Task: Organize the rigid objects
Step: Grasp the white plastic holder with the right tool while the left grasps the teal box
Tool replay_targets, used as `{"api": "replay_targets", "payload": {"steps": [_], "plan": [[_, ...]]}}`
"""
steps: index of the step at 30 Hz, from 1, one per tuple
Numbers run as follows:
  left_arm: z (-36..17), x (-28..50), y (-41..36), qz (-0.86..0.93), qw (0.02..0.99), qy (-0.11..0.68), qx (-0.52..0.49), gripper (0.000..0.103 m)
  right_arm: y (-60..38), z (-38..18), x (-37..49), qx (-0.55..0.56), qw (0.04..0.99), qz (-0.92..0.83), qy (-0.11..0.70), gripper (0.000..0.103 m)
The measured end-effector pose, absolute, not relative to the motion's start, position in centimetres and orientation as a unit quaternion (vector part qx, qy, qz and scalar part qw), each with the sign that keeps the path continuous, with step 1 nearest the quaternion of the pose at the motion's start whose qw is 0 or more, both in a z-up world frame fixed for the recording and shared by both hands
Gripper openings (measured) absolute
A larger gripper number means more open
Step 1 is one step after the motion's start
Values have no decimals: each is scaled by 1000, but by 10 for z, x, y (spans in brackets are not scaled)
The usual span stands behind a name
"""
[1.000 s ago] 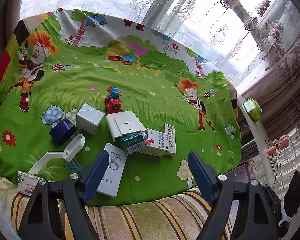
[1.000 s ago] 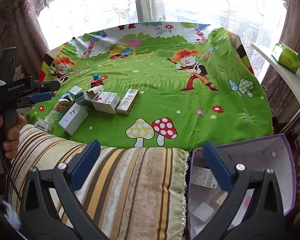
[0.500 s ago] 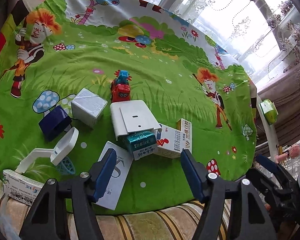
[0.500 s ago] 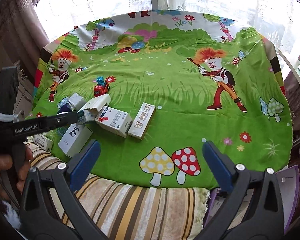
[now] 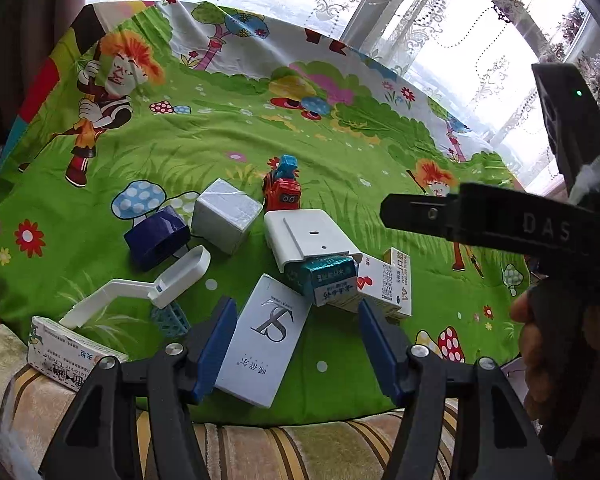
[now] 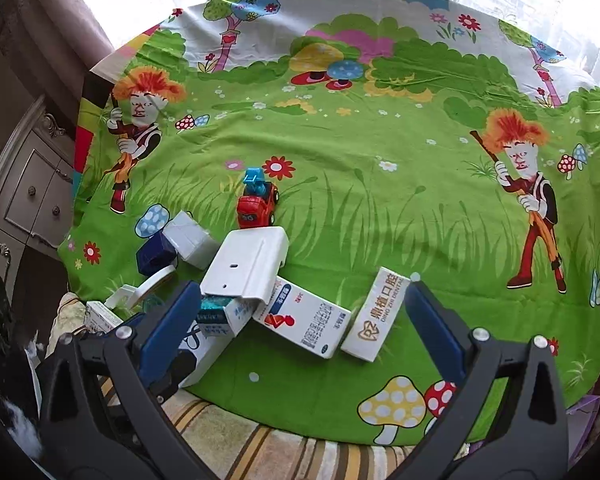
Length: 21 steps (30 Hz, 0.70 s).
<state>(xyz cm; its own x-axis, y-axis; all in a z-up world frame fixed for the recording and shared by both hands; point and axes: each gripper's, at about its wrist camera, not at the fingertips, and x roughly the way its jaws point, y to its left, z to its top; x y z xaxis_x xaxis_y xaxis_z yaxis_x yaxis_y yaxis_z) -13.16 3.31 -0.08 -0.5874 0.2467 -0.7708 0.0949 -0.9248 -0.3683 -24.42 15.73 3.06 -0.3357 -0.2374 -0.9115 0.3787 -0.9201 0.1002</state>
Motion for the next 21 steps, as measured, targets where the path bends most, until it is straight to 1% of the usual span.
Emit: {"api": "replay_targets", "payload": {"steps": [4,11,21], "plan": [[1,-118,21,876,30,-207,-435,63,127,13,-255,564,185,-798,98,102],[-4,-109,6,873,24,-233,-428,63,104,-8,-260,591,180,-777,121,102],[-6,-105,2,870,31,-246,-426,63,84,-29,-268,604,170,-763,155,102]]}}
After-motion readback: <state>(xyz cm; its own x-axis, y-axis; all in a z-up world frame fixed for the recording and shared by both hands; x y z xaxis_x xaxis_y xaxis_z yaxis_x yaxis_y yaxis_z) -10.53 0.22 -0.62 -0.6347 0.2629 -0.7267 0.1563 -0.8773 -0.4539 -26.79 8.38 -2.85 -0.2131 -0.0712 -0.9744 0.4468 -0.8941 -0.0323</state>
